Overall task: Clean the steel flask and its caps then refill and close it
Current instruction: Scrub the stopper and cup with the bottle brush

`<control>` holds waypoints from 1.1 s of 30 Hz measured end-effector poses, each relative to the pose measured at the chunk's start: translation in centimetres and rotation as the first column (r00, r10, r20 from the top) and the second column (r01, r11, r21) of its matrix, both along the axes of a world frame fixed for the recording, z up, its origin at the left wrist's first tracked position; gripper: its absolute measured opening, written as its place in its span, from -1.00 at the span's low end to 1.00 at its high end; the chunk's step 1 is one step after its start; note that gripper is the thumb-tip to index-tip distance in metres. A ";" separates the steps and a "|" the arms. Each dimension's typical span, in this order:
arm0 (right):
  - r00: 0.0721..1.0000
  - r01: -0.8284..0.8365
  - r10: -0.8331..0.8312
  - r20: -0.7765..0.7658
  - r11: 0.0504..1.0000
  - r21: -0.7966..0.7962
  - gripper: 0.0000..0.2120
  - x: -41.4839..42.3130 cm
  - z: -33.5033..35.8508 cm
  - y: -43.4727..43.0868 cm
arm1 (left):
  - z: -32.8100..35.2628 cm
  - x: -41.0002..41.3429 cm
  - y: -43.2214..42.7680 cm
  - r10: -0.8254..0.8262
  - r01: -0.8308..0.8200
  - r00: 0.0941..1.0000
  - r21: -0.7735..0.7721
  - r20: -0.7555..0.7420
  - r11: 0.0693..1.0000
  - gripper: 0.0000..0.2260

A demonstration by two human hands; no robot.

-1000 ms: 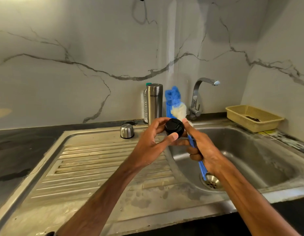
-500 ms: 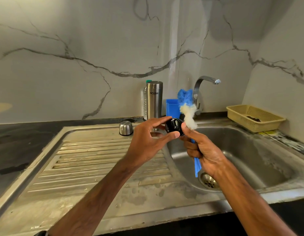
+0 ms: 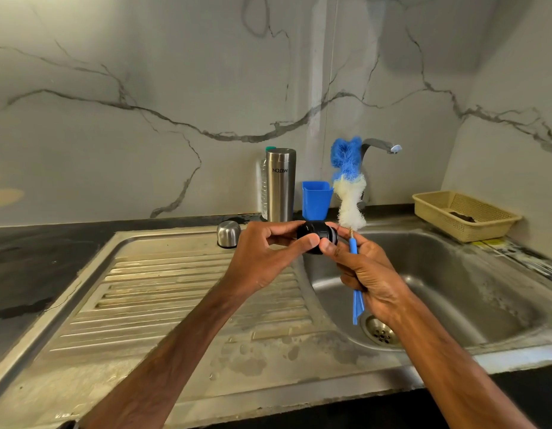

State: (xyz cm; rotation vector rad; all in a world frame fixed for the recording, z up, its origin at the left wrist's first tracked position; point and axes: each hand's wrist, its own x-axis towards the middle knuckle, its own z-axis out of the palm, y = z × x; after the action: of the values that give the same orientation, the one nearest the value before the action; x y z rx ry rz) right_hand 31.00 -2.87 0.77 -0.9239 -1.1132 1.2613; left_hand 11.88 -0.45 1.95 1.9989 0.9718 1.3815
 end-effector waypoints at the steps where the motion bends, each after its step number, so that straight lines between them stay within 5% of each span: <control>1: 1.000 0.017 -0.017 0.001 1.000 -0.002 -0.55 -0.1 0.0 0.0 | -0.1 0.1 0.0 0.003 -0.003 1.000 0.017 -0.021 1.000 -0.62; 16: 0.973 0.228 -0.230 0.014 0.969 0.097 -0.54 -1.7 -0.4 -0.3 | -2.3 2.4 0.0 0.180 -0.172 0.944 0.054 -0.275 0.984 -0.80; 27: 0.964 0.262 -0.265 0.022 0.961 0.087 -0.52 -1.5 -0.4 -0.5 | -0.1 1.1 -0.4 0.090 -0.087 0.996 -0.198 0.006 0.976 -0.73; 33: 0.959 0.276 -0.280 0.039 0.957 0.088 -0.53 -1.5 -0.4 -0.6 | -0.2 0.6 0.1 0.149 -0.147 0.989 -0.123 0.011 0.981 -0.72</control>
State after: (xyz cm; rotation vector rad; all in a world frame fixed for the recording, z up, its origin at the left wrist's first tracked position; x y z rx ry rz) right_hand 29.45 -3.43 0.37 -1.0166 -1.0261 0.9603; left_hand 12.47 -0.34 1.75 1.8514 1.1873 1.3810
